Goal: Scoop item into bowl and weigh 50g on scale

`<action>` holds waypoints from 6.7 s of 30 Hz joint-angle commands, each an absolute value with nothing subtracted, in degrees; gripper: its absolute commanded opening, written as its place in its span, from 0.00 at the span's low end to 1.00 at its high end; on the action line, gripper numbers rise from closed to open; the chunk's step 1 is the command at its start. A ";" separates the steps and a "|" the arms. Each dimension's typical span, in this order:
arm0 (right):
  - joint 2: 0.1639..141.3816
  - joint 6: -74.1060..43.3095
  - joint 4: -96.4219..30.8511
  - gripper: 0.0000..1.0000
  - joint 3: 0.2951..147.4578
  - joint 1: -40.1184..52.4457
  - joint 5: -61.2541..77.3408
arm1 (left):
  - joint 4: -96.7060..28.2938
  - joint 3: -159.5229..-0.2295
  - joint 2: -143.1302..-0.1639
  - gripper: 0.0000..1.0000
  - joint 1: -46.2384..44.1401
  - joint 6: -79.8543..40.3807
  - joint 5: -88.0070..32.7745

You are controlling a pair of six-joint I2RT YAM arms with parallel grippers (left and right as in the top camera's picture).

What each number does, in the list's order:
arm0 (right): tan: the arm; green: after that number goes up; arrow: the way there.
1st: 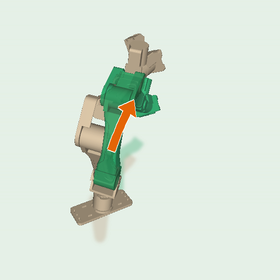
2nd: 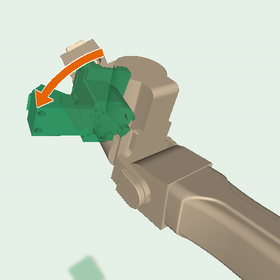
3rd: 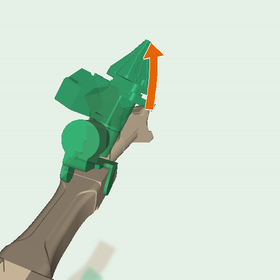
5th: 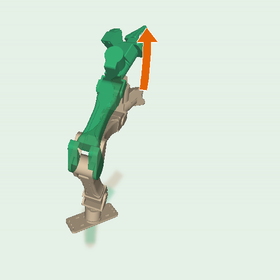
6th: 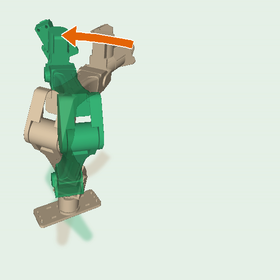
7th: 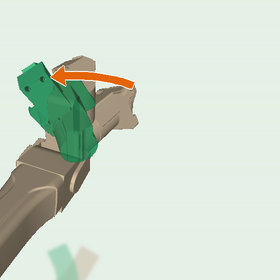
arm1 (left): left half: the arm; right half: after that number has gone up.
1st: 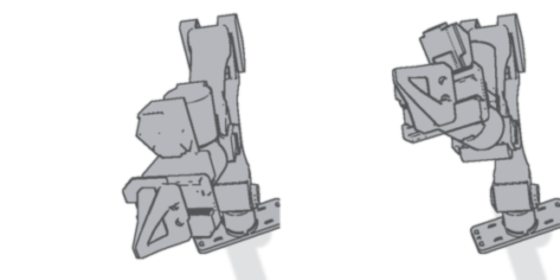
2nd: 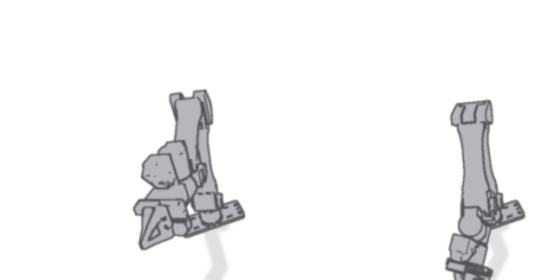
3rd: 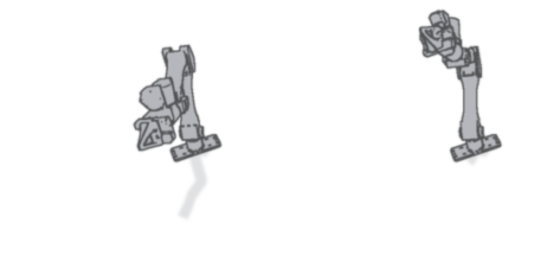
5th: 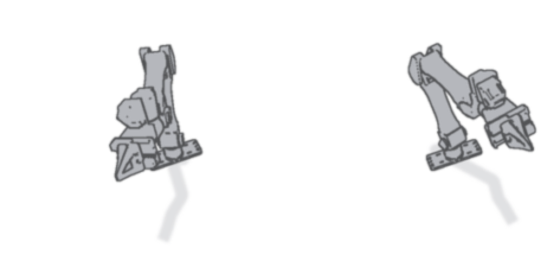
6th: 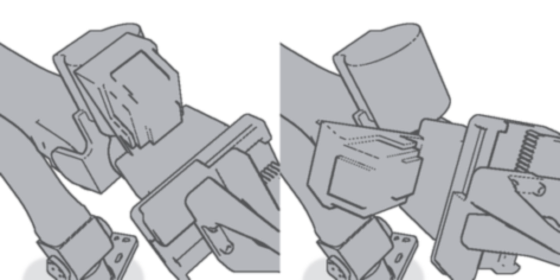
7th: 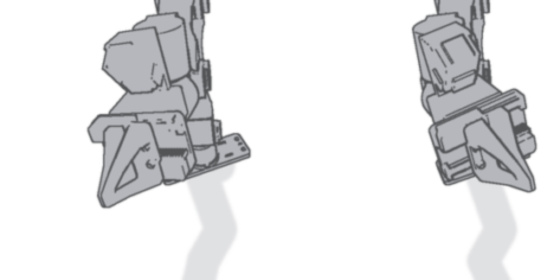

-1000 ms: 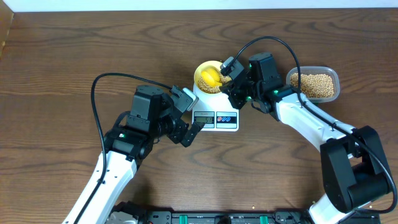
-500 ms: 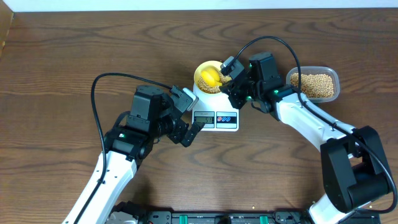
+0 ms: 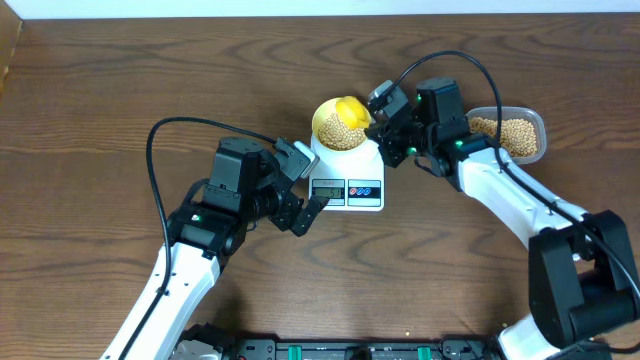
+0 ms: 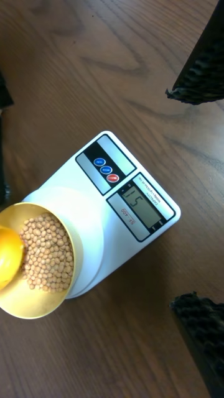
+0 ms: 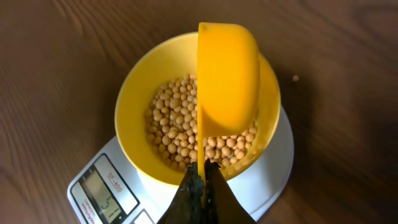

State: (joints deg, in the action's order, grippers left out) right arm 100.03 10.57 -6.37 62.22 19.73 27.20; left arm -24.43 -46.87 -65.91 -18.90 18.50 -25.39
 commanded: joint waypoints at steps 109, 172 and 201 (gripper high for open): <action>98.28 9.89 -8.03 0.08 63.75 22.24 23.97 | -24.58 -46.28 -66.24 1.00 -18.72 19.66 -25.93; 98.30 21.37 -5.78 0.01 63.75 23.94 23.92 | -24.58 -46.28 -66.24 1.00 -18.72 19.66 -25.93; 98.30 16.29 -6.81 0.01 63.75 24.86 24.45 | -24.58 -46.28 -66.24 1.00 -18.72 19.68 -25.93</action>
State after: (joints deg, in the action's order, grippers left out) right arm 99.68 18.76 -6.63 62.63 25.04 23.77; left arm -24.43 -46.89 -65.91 -18.90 18.50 -25.41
